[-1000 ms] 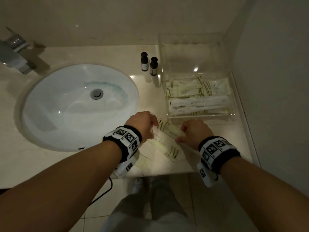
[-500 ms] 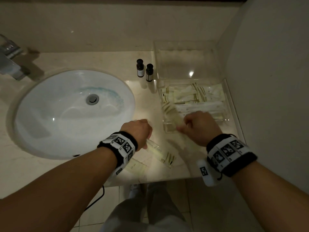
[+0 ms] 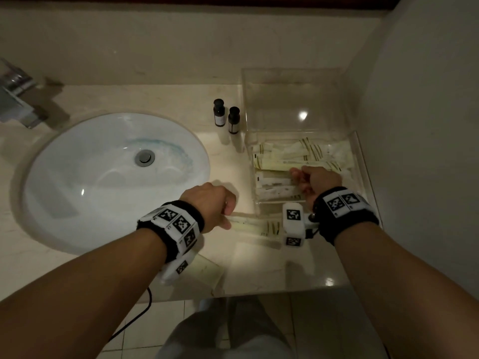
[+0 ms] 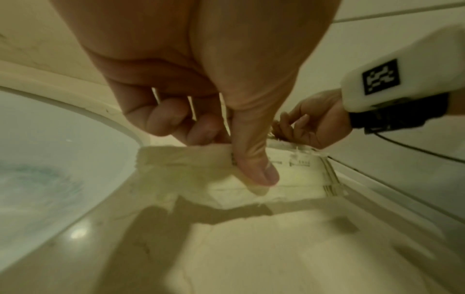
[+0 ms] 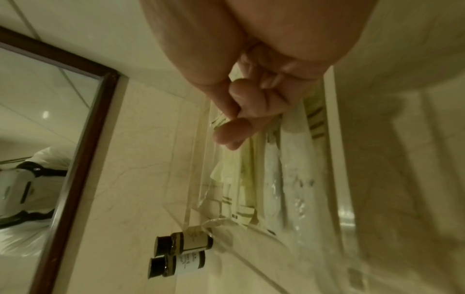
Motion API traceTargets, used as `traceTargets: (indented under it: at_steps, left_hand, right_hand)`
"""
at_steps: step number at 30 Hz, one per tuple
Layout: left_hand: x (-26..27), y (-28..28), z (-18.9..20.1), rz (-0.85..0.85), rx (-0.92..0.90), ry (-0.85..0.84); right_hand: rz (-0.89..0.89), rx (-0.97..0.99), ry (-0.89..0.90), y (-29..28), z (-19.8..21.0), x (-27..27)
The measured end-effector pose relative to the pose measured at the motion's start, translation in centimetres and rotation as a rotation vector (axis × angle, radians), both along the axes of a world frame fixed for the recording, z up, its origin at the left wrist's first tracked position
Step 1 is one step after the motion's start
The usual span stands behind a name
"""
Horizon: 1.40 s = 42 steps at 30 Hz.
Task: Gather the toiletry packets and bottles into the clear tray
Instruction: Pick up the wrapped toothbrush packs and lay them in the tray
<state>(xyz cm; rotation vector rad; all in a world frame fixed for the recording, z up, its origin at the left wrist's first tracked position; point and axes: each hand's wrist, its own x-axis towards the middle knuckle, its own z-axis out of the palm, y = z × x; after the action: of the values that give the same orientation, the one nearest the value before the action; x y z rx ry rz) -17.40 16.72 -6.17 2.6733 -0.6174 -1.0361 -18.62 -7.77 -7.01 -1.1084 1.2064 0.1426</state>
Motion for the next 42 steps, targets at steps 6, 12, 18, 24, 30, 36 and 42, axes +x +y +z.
traceTargets:
  at_steps: [6,12,18,24,30,36,42]
  left_hand:
    - [2.6,0.2,1.9,0.157,-0.101,0.048]
    - [4.8,-2.5,3.2,0.258,-0.24,0.04]
    - [7.3,-8.8,3.0,0.272,-0.341,-0.061]
    - [9.2,-14.9,1.5,0.189,-0.206,-0.133]
    - [9.5,-17.1,0.6,0.139,-0.087,-0.203]
    - [9.3,-17.6,0.1,0.145,-0.055,-0.274]
    - [9.2,-17.0,0.3,0.167,-0.119,-0.274]
  right_hand:
    - [0.184,-0.151,0.234,-0.5,0.4,0.4]
    - [0.11,-0.108,0.112,-2.2,0.2,0.1]
    - [-0.061,-0.12,-0.01,-5.1,1.9,-0.8]
    - [-0.06,-0.225,-0.008,-7.5,1.6,-2.2]
    - [-0.03,-0.205,-0.066,-8.9,1.4,-2.5]
    - [0.018,-0.181,-0.159,-8.8,1.2,-1.8]
    - [0.064,-0.205,-0.203,-8.1,1.4,-1.5]
